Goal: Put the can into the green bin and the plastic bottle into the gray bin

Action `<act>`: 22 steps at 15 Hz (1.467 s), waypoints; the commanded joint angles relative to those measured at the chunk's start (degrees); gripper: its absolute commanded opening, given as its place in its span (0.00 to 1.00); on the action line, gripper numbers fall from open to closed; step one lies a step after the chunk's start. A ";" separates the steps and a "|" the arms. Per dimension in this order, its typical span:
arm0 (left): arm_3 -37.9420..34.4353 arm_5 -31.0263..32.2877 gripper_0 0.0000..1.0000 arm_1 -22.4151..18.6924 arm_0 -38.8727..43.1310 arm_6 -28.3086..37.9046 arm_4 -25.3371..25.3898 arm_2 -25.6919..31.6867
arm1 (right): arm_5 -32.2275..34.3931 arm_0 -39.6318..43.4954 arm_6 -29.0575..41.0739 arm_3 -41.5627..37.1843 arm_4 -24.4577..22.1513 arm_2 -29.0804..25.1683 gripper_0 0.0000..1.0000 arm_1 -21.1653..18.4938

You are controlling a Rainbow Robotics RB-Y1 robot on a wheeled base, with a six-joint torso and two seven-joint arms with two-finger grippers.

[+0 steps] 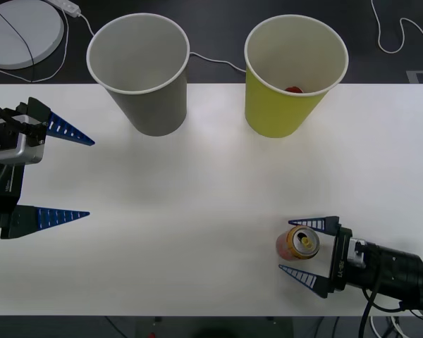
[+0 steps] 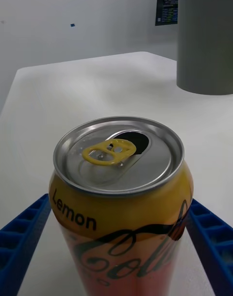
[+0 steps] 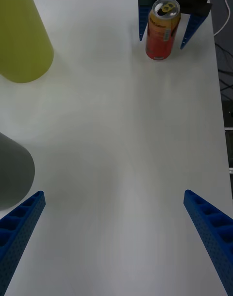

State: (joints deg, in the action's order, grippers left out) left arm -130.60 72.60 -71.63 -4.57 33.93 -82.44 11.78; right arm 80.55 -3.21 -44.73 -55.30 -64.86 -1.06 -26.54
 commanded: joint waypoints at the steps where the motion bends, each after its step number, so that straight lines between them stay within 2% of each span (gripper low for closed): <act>1: 0.00 0.00 1.00 0.00 0.00 0.00 0.00 0.00 | -0.48 -0.13 -0.27 -0.08 0.00 0.00 0.00 -0.01; 8: 0.00 0.00 1.00 0.00 0.00 0.00 0.00 0.00 | -0.48 -0.57 0.88 -1.04 0.00 0.18 0.00 -0.62; 11: 0.00 0.00 1.00 0.00 0.00 0.00 0.00 0.00 | -0.48 0.04 6.76 -6.23 -1.50 -0.17 0.00 -3.43; 14: 0.00 0.00 1.00 0.00 0.00 0.00 0.00 0.00 | -0.57 2.77 16.52 -17.65 -7.48 -4.48 0.00 -6.07; 19: 0.00 0.00 1.00 0.00 0.00 0.00 0.00 0.00 | 0.40 7.25 39.02 -39.45 -19.60 -13.71 0.00 -9.06; 22: 0.00 0.00 1.00 0.00 0.00 0.00 0.00 0.00 | 0.92 7.25 50.45 -44.37 -20.75 -14.85 0.00 -11.70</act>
State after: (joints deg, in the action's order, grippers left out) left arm -130.61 72.60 -71.63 -4.57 33.93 -82.44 11.78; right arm 81.44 4.11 3.19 -98.70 -85.60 -15.86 -37.49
